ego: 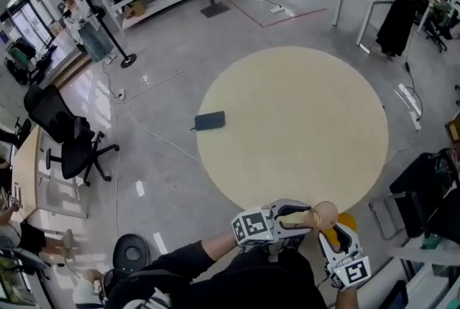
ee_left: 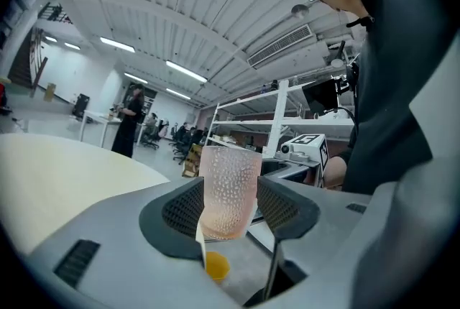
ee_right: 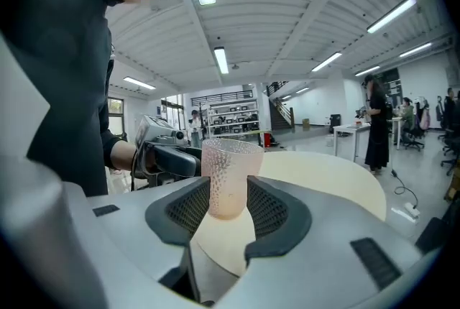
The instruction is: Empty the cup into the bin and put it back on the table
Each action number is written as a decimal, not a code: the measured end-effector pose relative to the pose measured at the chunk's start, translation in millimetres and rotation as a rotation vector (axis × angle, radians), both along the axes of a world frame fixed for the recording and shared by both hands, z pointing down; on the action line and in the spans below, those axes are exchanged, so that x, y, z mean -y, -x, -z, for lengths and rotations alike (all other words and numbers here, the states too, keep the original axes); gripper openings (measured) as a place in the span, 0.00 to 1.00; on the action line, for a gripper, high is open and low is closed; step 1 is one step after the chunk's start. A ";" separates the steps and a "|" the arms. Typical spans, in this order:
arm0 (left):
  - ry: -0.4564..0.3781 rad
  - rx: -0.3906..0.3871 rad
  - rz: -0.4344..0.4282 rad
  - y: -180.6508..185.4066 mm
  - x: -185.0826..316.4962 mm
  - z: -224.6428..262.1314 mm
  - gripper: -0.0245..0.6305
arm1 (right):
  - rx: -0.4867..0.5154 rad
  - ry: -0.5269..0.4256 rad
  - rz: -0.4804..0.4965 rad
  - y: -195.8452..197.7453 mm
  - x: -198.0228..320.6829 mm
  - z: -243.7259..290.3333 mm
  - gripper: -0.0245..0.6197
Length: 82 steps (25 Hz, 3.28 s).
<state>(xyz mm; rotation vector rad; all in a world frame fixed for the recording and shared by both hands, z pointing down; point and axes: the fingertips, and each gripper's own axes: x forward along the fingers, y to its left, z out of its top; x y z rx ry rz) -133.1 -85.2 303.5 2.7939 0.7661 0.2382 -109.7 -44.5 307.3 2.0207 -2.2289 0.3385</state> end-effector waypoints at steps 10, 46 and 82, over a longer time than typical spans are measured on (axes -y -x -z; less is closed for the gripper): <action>0.083 0.011 -0.206 -65.8 -91.9 19.6 0.41 | 0.042 -0.039 -0.243 -52.5 -97.8 15.6 0.29; 0.279 0.453 -0.283 -246.6 -310.2 -155.8 0.41 | 0.518 0.034 -0.503 -223.9 -319.7 -152.3 0.29; 0.468 0.841 -0.084 -289.3 -308.8 -523.8 0.41 | 0.855 0.208 -0.392 -281.8 -312.1 -510.9 0.29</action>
